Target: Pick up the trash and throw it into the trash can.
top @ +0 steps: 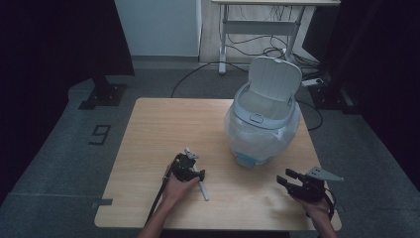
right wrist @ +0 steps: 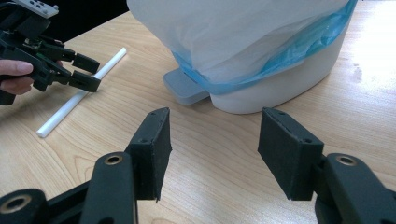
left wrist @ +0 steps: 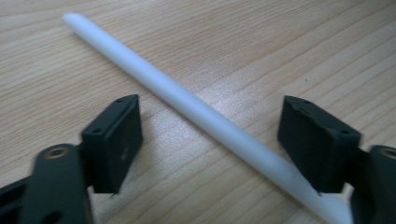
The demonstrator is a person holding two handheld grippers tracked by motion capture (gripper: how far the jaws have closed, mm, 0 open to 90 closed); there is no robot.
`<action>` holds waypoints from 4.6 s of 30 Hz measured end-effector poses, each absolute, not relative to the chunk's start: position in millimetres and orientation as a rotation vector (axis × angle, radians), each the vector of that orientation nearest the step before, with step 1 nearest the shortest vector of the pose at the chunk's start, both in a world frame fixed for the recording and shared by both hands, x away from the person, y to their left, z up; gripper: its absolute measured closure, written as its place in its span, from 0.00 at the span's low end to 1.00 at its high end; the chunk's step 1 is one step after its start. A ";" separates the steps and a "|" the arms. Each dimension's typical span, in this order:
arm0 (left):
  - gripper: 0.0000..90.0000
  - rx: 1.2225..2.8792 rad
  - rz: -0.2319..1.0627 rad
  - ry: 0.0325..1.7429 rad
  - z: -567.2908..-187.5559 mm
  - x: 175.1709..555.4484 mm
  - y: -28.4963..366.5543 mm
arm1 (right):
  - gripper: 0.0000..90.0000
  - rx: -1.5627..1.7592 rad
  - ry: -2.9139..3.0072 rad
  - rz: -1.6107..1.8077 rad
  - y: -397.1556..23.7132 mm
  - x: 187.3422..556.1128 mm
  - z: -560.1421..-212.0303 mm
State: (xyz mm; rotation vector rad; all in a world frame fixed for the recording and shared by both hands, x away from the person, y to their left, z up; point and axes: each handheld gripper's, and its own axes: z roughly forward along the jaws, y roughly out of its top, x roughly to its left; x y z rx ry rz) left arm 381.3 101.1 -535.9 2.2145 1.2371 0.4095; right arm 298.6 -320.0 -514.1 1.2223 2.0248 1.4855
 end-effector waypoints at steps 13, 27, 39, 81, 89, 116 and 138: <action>0.68 2.200 0.411 1.219 -533.1 379.3 117.5 | 0.48 1.221 2.025 1.473 -319.4 298.8 -515.0; 0.88 2.175 0.392 1.210 -534.1 378.7 129.2 | 0.48 1.222 2.027 1.459 -318.7 298.6 -516.1; 0.89 2.116 0.380 1.188 -531.4 371.2 135.9 | 0.48 1.243 2.017 1.447 -321.6 299.3 -518.6; 0.89 1.879 0.417 0.956 -435.0 348.4 145.5 | 0.48 1.267 2.028 1.407 -324.0 301.6 -526.8; 0.89 1.861 0.431 0.916 -416.4 348.8 141.8 | 0.48 1.269 2.032 1.401 -324.1 302.0 -527.8; 0.89 1.845 0.431 0.820 -370.8 366.1 121.7 | 0.48 1.280 2.055 1.385 -323.4 304.1 -532.8; 0.89 1.825 0.412 0.789 -343.6 380.6 108.9 | 0.48 1.274 2.079 1.367 -321.0 305.6 -535.6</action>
